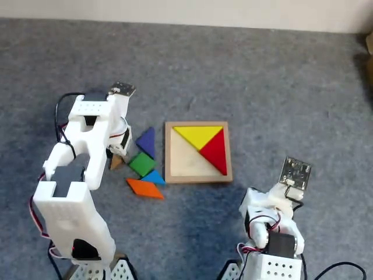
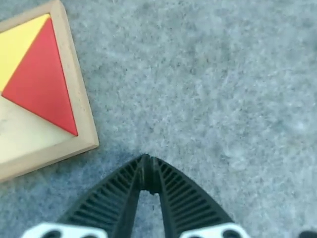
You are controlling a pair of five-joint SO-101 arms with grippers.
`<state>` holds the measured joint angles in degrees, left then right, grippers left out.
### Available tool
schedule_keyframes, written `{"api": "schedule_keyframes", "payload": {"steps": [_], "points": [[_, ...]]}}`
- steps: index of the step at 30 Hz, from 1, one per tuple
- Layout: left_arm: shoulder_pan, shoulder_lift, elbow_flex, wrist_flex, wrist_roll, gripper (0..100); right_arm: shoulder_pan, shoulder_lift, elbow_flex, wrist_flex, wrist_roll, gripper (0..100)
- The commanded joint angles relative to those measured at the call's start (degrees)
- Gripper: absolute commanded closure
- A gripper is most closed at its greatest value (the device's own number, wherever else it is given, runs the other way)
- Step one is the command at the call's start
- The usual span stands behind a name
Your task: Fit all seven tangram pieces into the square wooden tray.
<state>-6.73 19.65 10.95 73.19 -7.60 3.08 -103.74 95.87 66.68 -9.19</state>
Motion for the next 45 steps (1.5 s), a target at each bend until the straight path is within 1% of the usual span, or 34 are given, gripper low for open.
{"api": "schedule_keyframes", "payload": {"steps": [1, 5, 8, 12, 21, 25, 30, 36, 42, 45], "points": [[1.1, -0.57, -0.22, 0.7, 0.26, 84, 0.66, -0.04, 6.2, 0.4, 0.7, 99.4], [1.1, -1.1, -0.22, 1.14, 0.26, 84, 0.66, -0.04, 6.2, 0.4, 0.7, 99.4], [1.19, -1.45, -0.84, 1.67, 0.26, 88, 0.66, -0.04, 6.2, 0.4, 0.7, 99.4], [3.38, -4.09, -1.98, 4.4, 0.18, 89, 0.66, -0.04, 6.2, 0.4, 0.7, 99.4], [12.88, -15.25, -1.98, 7.21, 0.44, 89, 0.66, -0.04, 6.2, 0.4, 0.7, 99.4], [18.15, -17.01, -3.74, 7.03, 5.8, 89, 0.66, -0.04, 6.2, 0.4, 0.7, 99.4], [23.43, -12.62, -10.42, 7.3, 10.81, 89, 0.66, -0.04, 6.2, 0.4, 0.7, 99.4], [27.56, -1.19, -20.44, 7.47, 17.58, 89, 0.66, -0.04, 6.2, 0.4, 0.7, 99.4], [28.44, 9.54, -33.36, 12.57, 24.53, 84, 0.66, -0.04, 6.2, 0.4, 0.7, 99.4], [28.26, 14.29, -39.25, 14.68, 25.85, 84, 0.66, -0.04, 6.2, 0.4, 0.7, 99.4]]}}
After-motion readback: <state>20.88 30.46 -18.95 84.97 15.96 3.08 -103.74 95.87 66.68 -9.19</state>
